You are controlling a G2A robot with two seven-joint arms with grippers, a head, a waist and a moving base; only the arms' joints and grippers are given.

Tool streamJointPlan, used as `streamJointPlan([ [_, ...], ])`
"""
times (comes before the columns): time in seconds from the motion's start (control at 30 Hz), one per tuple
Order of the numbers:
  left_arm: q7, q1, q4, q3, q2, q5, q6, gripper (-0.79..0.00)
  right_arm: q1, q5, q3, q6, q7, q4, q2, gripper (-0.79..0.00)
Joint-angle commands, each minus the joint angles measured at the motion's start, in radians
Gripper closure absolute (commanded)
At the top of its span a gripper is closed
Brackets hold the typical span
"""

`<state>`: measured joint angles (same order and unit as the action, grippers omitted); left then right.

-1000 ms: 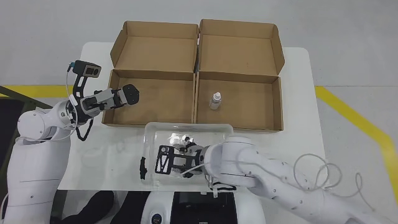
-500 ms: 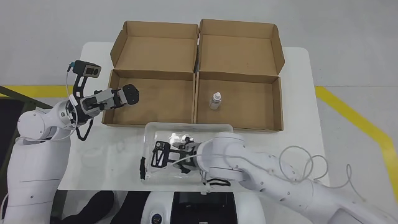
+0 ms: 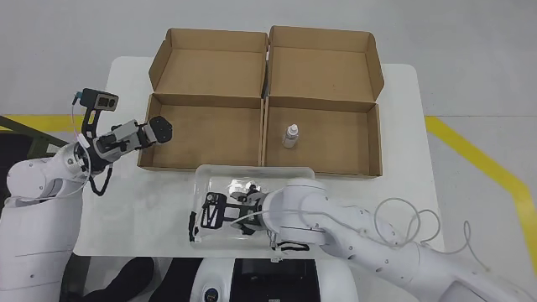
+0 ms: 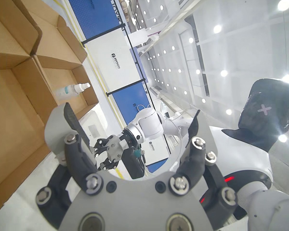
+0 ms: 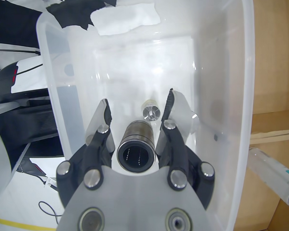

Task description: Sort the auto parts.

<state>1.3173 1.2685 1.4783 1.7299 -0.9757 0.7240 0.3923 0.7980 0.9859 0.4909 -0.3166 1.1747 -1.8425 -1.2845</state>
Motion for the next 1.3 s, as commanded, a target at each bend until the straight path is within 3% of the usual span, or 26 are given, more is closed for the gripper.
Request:
streamJointPlan([
  [0.0,-0.004,0.014,-0.015,0.018,0.002,0.009,0.005,-0.785,0.0,0.001,0.001,-0.002,0.003,0.004,-0.002,-0.409],
  [0.23,-0.007,0.039,-0.062,0.114,0.014,0.032,0.014,-0.785,0.001,0.009,0.002,-0.013,0.029,0.005,-0.007,-0.431],
  [0.53,-0.007,0.039,-0.062,0.114,0.014,0.032,0.014,-0.785,0.003,0.018,0.006,-0.023,0.034,0.028,-0.015,-0.388],
  [1.27,-0.007,0.039,-0.062,0.114,0.014,0.032,0.014,-0.785,-0.026,0.026,-0.017,-0.009,0.078,0.117,-0.055,-0.379],
])
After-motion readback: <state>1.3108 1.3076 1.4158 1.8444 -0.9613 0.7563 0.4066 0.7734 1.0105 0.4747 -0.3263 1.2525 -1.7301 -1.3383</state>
